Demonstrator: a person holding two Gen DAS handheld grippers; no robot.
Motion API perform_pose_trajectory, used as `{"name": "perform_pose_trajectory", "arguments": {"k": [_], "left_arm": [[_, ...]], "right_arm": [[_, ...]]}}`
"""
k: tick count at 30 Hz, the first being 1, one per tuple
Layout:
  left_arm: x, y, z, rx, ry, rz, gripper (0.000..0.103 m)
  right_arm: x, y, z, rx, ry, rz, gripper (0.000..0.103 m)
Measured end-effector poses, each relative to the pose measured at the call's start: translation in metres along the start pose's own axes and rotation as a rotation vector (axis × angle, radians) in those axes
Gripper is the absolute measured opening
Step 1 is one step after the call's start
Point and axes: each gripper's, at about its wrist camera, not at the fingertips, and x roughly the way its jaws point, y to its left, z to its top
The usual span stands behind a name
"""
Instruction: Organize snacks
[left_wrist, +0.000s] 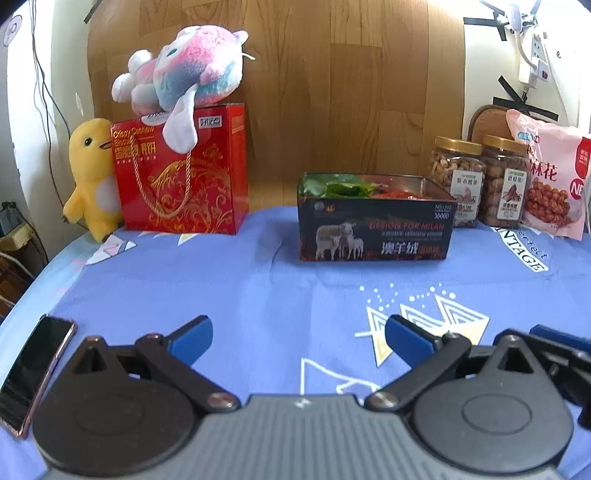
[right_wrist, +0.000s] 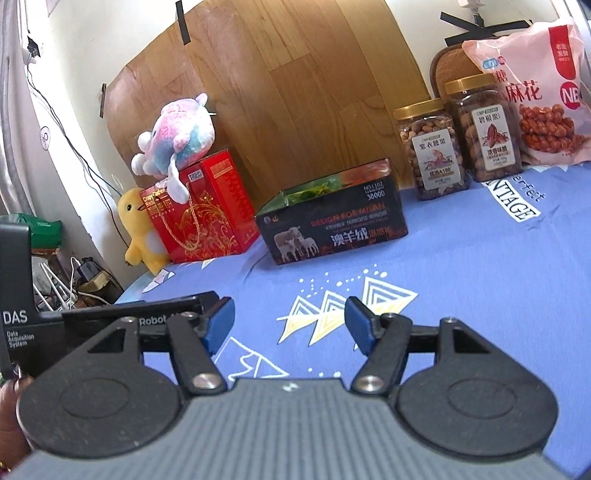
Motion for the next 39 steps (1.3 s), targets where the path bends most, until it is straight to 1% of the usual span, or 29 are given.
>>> {"name": "perform_pose_trajectory", "arguments": {"k": [6, 15, 17, 21, 26, 30, 39], "left_arm": [[-0.003, -0.005, -0.002, 0.011, -0.005, 0.008, 0.103], [-0.004, -0.017, -0.005, 0.054, 0.001, 0.002, 0.103], [-0.005, -0.018, -0.005, 0.058, -0.006, 0.015, 0.103], [-0.007, -0.022, -0.007, 0.087, -0.043, 0.069, 0.103], [-0.006, -0.025, -0.009, 0.108, -0.041, 0.080, 0.103], [-0.005, -0.029, -0.012, 0.139, -0.047, 0.117, 0.103], [-0.004, -0.027, -0.013, 0.141, -0.031, 0.113, 0.103]], "right_arm": [[-0.005, -0.002, -0.001, 0.012, -0.017, -0.009, 0.069], [-0.005, -0.007, -0.004, 0.044, -0.018, -0.019, 0.070], [-0.004, -0.008, -0.005, 0.047, -0.013, -0.017, 0.070], [-0.004, -0.011, -0.005, 0.059, -0.013, -0.018, 0.070], [-0.006, -0.013, -0.005, 0.070, -0.020, -0.018, 0.070], [-0.008, -0.012, -0.006, 0.076, -0.024, -0.018, 0.070], [-0.008, -0.012, -0.006, 0.077, -0.024, -0.016, 0.070]]}}
